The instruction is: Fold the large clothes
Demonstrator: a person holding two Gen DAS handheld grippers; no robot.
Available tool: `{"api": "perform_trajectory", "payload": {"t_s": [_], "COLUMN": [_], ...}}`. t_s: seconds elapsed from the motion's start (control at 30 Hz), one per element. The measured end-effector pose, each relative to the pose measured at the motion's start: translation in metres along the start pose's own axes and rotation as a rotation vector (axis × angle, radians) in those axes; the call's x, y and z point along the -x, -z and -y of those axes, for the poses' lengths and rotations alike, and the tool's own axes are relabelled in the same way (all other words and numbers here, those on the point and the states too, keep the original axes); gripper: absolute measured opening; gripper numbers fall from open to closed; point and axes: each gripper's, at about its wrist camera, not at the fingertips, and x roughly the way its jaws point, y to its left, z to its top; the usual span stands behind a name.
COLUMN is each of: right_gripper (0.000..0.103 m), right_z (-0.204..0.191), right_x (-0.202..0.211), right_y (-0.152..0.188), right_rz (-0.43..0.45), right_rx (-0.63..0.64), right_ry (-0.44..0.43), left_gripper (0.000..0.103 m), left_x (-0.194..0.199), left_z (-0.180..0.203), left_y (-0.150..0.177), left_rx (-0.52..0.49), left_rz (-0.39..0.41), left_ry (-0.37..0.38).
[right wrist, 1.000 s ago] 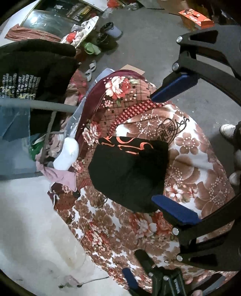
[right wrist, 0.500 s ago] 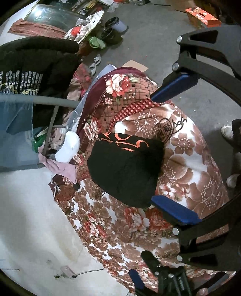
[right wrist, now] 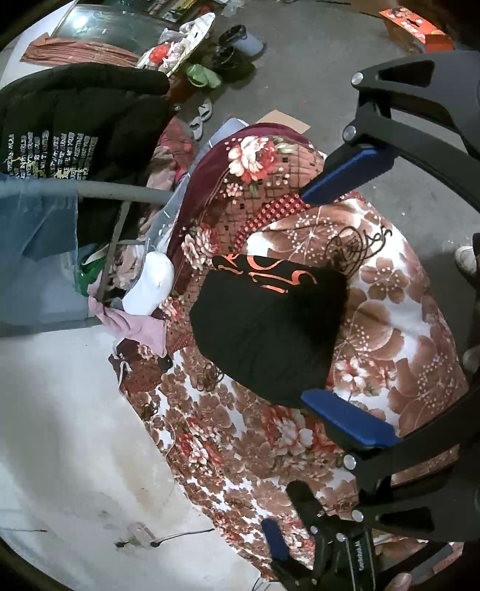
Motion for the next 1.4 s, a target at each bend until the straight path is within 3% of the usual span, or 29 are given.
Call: {"api": "perform_trajectory", "payload": {"t_s": [0.43,1.4], "right_gripper": [0.098,0.098], "right_z": [0.005,0.007], "right_x": [-0.006,-0.011], "right_y": [-0.005,0.001], "right_rz": [-0.024,-0.053], "right_rx": [0.036,0.005], "right_ry": [-0.022,-0.033], "left_gripper": [0.098,0.098], "left_x": [-0.003,0.002], "left_z": [0.000,0.000], "left_y": [-0.014,-0.030], "left_rx": [-0.092,-0.128], "left_rz": [-0.009,0.016], "left_ry": [0.093,0.083]}}
